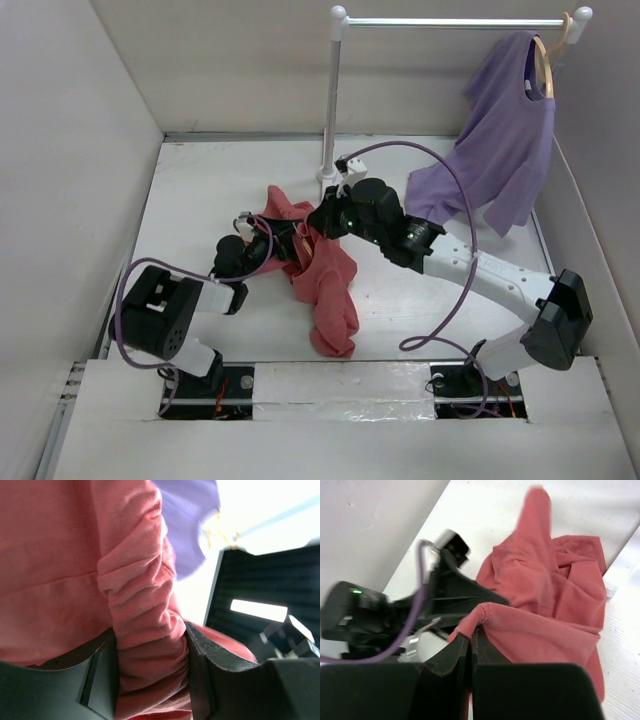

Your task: Place the t-shirt on the hanger

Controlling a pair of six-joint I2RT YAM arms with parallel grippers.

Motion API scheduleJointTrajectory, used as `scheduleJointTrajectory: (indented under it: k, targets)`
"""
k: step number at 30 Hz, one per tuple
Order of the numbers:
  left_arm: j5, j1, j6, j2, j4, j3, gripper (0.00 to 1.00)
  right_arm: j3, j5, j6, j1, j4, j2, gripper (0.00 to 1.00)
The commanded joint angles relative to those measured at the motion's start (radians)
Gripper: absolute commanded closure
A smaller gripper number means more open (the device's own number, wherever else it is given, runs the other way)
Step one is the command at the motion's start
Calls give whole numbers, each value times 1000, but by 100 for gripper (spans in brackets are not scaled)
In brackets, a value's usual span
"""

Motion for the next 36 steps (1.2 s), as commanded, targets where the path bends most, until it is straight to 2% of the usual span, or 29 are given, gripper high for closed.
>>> scheduleJointTrajectory:
  k: [1, 3, 6, 7, 10, 11, 12, 14, 19, 23, 25, 26, 28, 29, 31, 33, 34, 36]
  targets:
    - [-2, -21, -100, 70, 686, 50, 100, 63, 6, 62, 4, 44, 28, 100]
    - [1, -40, -120, 82, 697, 72, 100, 58, -14, 62, -7, 36, 48, 97]
    - [2, -40, -91, 36, 633, 72, 100, 11, -20, 67, -7, 64, 39, 76]
    - [2, -40, -84, 1, 612, 66, 100, 1, -5, 67, -7, 61, 23, 65]
    - [12, -40, -67, -35, 564, 58, 100, -43, 27, 65, -7, 56, -14, 51]
    - [18, -40, -65, -53, 558, 55, 100, -51, 32, 62, -16, 45, -34, 42]
    - [21, -40, -67, -58, 549, 55, 100, -55, 37, 55, -16, 36, -42, 37]
    - [27, -40, -73, -62, 549, 48, 100, -69, 49, 45, -28, 10, -72, 29]
    - [57, -40, -81, -52, 529, 41, 100, -97, 28, 10, -91, -19, -157, 19]
    - [81, -31, -81, -39, 516, 43, 100, -111, 26, -34, -113, -54, -229, 18]
    - [79, -30, -82, -38, 519, 37, 100, -126, 15, -47, -113, -82, -276, 28]
    - [78, -30, -81, -33, 521, 38, 100, -140, 23, -54, -78, -96, -296, 56]
    - [84, -20, -84, -29, 524, 47, 100, -224, 25, -48, -42, -73, -355, 97]
    - [84, -20, -85, -22, 526, 47, 100, -256, 8, -54, 0, -64, -369, 100]
    - [84, -20, -82, -18, 529, 51, 100, -336, -8, -94, 65, -44, -392, 100]
    - [88, -20, -82, -12, 529, 52, 100, -373, 93, -91, 169, -44, -399, 99]
    - [90, -20, -81, -12, 529, 51, 100, -390, 185, -91, 218, -60, -386, 78]
    - [81, -20, -76, -16, 524, 51, 100, -396, 268, -87, 250, -82, -370, 55]
